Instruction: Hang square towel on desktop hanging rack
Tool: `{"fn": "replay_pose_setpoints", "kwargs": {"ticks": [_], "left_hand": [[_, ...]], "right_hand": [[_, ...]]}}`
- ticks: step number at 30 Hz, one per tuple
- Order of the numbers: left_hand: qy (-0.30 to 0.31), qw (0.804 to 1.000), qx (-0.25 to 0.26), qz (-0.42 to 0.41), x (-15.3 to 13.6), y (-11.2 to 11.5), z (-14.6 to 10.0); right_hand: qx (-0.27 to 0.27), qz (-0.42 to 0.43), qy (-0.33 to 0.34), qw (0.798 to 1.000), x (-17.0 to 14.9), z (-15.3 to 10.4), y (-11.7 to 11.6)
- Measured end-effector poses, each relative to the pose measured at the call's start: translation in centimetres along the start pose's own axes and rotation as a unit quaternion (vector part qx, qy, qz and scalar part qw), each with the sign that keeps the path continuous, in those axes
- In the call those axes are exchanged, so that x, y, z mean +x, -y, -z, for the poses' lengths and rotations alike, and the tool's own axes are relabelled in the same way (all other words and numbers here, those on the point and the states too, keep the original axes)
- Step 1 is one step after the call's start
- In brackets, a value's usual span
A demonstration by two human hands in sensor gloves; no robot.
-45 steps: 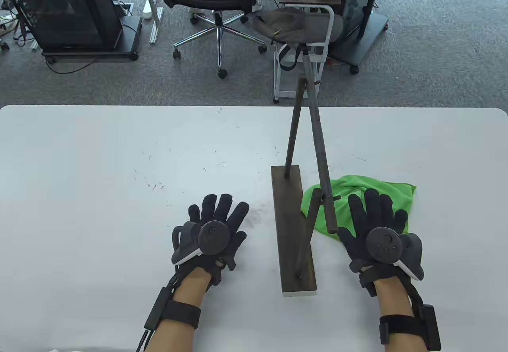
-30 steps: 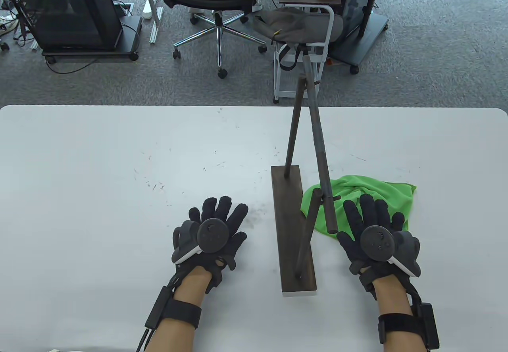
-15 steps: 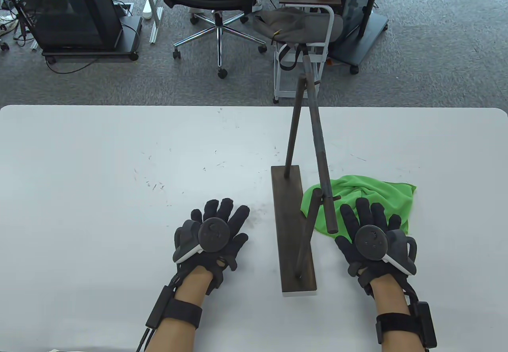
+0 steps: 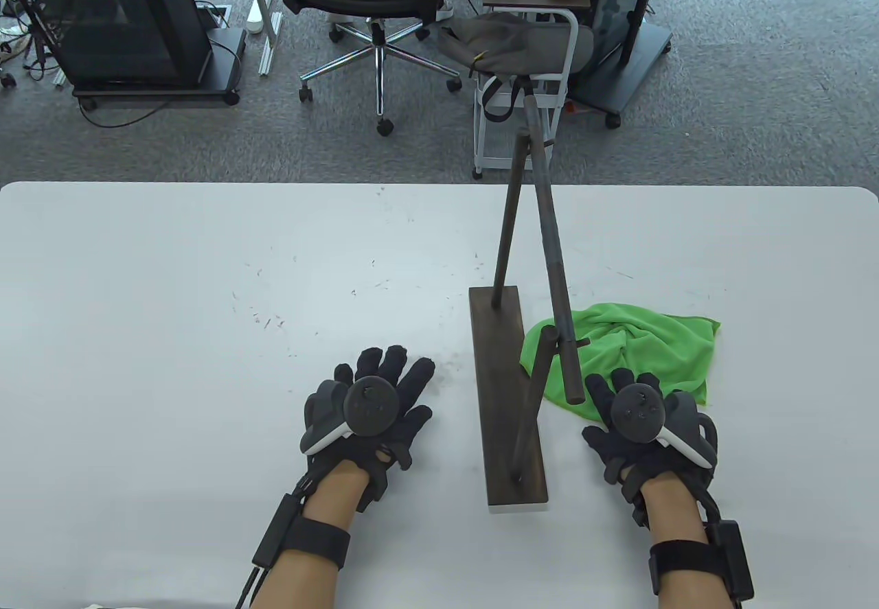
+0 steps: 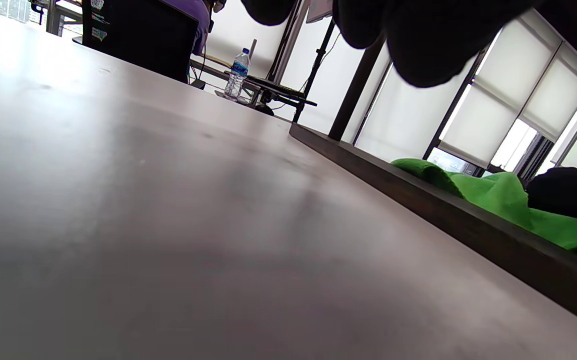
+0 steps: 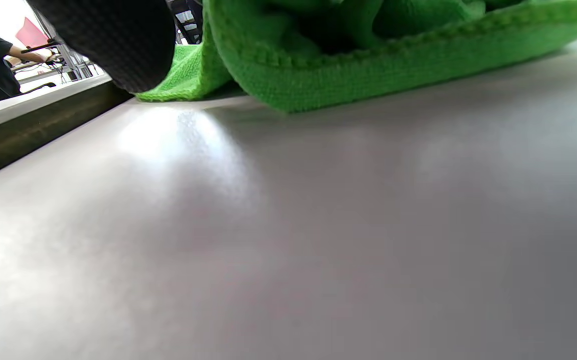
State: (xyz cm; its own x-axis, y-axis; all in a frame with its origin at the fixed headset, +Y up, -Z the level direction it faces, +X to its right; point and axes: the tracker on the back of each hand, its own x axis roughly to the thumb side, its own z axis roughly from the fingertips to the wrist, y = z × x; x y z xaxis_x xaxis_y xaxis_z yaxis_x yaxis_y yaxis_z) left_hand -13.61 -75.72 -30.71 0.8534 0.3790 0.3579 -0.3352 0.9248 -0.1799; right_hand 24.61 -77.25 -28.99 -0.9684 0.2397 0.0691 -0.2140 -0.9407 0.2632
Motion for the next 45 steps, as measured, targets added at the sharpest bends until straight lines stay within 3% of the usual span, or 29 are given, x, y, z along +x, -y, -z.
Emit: {"fn": "replay_pose_setpoints", "kwargs": {"ticks": [7, 17, 28, 34, 40, 45], "left_hand": [[0.004, 1.0, -0.002, -0.004, 0.2, -0.1, 0.0], [0.001, 1.0, -0.013, -0.008, 0.2, 0.1, 0.0], [0.002, 1.0, -0.03, -0.006, 0.3, 0.2, 0.1], [0.006, 1.0, -0.015, -0.023, 0.5, -0.3, -0.1], [0.013, 0.999, -0.02, -0.024, 0.7, -0.5, 0.0], [0.027, 0.999, -0.013, -0.043, 1.2, -0.7, 0.0]], "right_hand": [[-0.034, -0.034, -0.013, 0.999, 0.7, -0.1, 1.0], [0.014, -0.134, -0.031, 0.99, 1.0, 0.1, 0.9], [-0.109, -0.167, 0.0, 0.98, 1.7, -0.6, 1.8], [-0.23, -0.072, 0.013, 0.97, 0.8, -2.2, 4.0], [-0.315, 0.018, 0.029, 0.949, 0.7, -3.4, 6.0], [-0.362, 0.082, 0.052, 0.927, 1.3, -4.8, 9.4]]}}
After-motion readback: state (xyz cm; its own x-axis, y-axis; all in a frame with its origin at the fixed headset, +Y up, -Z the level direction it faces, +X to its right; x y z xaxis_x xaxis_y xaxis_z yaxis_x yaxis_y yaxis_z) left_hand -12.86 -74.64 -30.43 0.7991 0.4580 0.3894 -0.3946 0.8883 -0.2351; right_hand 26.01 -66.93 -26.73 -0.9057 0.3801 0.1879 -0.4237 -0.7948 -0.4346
